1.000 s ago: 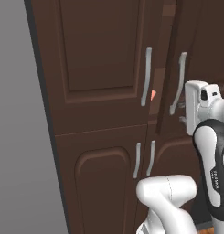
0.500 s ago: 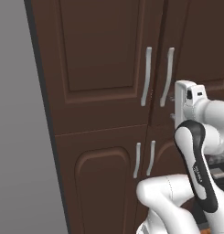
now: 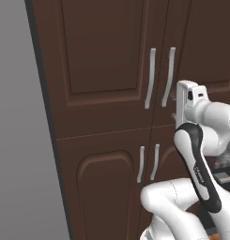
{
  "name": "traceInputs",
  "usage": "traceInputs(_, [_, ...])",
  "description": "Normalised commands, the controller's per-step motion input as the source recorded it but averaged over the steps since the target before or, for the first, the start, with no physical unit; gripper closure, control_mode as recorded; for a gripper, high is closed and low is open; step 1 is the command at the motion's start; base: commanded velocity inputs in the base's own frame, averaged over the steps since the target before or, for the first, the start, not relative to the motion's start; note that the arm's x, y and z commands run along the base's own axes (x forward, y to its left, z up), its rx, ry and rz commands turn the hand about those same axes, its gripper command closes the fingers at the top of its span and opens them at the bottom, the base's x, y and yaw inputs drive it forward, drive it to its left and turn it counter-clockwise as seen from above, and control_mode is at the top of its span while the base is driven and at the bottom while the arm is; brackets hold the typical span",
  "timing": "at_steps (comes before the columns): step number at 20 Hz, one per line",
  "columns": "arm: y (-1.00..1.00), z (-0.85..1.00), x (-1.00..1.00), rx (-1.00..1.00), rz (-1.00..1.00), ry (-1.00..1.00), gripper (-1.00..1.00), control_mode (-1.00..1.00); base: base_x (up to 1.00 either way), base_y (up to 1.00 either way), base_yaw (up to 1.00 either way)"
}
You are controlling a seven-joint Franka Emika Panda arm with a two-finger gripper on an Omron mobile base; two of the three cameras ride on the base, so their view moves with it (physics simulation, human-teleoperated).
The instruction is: Pick up the bar soap and bar soap from the sink, and place them back in the cabinet, and close the cabinet doors.
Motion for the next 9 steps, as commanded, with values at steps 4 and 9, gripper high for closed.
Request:
traceInputs(4, [0.0, -0.01, 0.03, 0.0, 0.0, 0.0, -1.0, -1.0, 0.0, 0.0, 0.0])
traceInputs(9, [0.0, 0.0, 0.0, 0.0, 0.0, 0.0, -1.0, -1.0, 0.0, 0.0, 0.0])
